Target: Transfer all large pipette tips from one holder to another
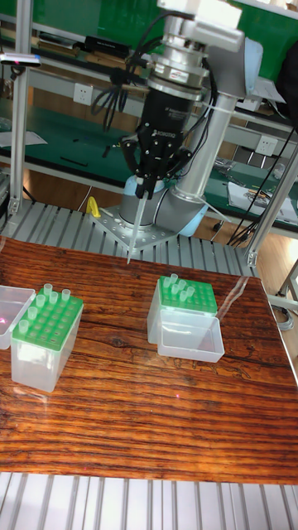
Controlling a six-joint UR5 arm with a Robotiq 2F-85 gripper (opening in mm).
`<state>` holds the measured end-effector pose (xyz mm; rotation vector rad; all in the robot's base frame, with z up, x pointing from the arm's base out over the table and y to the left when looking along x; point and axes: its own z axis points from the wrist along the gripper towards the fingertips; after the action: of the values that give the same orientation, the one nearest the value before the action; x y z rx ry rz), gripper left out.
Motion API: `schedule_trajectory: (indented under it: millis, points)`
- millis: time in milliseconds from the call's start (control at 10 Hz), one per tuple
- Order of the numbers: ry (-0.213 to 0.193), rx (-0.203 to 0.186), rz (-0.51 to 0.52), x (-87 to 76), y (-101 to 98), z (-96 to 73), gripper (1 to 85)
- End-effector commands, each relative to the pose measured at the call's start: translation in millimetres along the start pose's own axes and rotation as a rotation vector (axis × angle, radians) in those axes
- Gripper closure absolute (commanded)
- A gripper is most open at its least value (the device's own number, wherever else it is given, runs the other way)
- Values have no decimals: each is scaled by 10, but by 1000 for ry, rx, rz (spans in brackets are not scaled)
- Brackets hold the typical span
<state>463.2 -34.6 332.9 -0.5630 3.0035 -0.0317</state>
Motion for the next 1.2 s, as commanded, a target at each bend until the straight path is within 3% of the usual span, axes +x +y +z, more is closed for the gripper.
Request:
schedule_trajectory:
  millis: [0,200,400,500,900,1100]
  points:
    - [9,-36,91,44,-6,23,830]
    - [-21,-83,238,-55,105,16,847]
    - [-29,-23,241,-58,-49,23,847]
    - [-28,-12,213,-74,-124,20,847]
    - [-41,-67,69,-531,-858,-137,843]
    - [-43,-22,27,-613,-1170,-15,843]
